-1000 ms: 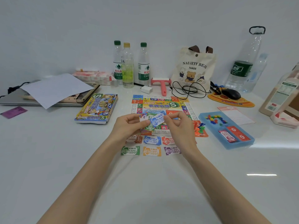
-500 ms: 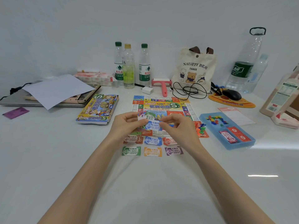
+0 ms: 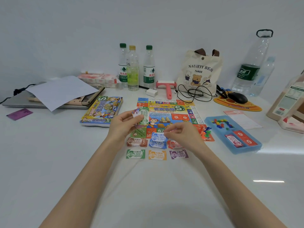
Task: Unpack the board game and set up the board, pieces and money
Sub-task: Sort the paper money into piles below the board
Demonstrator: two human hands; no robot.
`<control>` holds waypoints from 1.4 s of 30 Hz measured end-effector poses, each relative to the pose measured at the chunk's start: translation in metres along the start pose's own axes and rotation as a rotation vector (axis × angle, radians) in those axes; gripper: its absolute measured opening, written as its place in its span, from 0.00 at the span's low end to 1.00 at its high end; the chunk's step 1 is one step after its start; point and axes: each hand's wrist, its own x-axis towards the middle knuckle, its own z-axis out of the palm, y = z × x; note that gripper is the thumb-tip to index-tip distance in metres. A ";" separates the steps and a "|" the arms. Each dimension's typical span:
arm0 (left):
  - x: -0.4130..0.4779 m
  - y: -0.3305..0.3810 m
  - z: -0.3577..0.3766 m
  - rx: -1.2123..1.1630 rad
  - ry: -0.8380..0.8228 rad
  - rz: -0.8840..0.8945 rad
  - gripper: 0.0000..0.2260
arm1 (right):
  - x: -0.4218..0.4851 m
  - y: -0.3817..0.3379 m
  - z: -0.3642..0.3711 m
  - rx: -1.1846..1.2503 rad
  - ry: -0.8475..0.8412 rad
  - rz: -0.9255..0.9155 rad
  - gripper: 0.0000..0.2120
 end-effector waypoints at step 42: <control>-0.010 -0.009 0.012 0.365 -0.161 0.024 0.12 | -0.002 -0.006 0.000 0.101 0.007 -0.166 0.04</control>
